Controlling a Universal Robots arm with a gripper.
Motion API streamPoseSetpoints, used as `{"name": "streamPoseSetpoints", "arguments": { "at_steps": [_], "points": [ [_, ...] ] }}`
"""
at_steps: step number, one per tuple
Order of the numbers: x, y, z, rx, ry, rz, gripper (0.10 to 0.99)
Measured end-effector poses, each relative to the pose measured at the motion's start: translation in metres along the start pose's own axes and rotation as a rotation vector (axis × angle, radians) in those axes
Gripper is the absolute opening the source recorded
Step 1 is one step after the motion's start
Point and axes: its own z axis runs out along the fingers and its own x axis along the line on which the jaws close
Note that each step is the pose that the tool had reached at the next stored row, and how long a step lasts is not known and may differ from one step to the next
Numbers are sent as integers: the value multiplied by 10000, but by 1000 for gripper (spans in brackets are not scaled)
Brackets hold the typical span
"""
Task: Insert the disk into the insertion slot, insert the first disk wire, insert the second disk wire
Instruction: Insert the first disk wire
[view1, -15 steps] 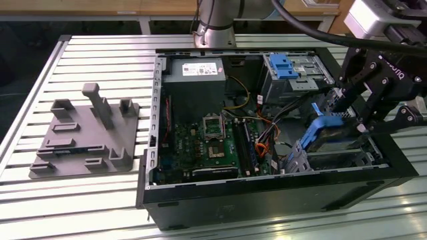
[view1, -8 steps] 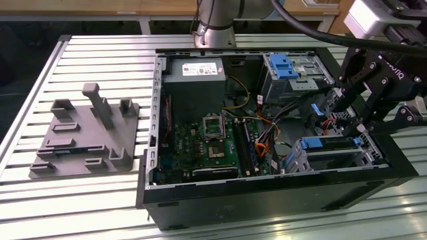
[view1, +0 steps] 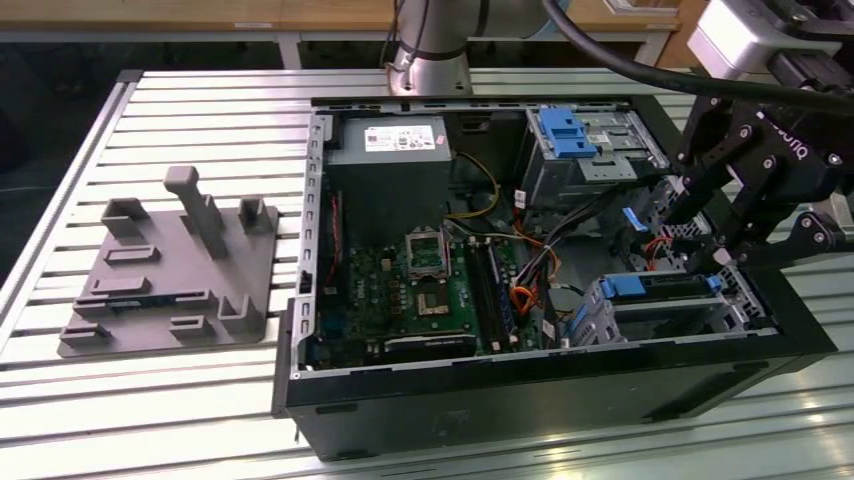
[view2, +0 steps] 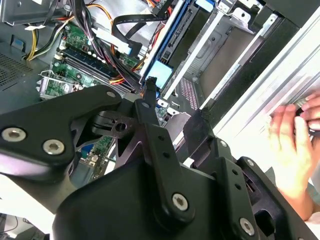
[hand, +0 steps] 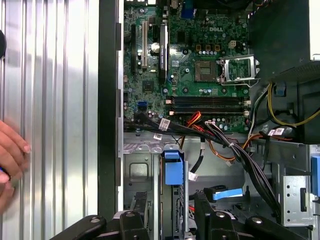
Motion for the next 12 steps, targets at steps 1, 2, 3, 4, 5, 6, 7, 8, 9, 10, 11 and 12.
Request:
{"name": "streamPoseSetpoints", "arguments": {
  "at_steps": [1, 2, 3, 4, 5, 6, 7, 8, 9, 10, 11, 12],
  "points": [
    [0, 0, 0, 0, 0, 0, 498],
    [0, 0, 0, 0, 0, 0, 498],
    [0, 0, 0, 0, 0, 0, 498],
    [0, 0, 0, 0, 0, 0, 498],
    [0, 0, 1, 0, 0, 0, 498],
    [0, 0, 1, 0, 0, 0, 498],
    [0, 0, 1, 0, 0, 0, 498],
    [0, 0, 1, 2, 0, 0, 498],
    [-1, 0, 3, 8, -3, 17, 498],
    [-3, 0, 6, 13, -5, 79, 498],
    [-8, 0, 9, 17, -6, 152, 498],
    [-17, 0, 15, 20, -6, 209, 498]
  ]
}}
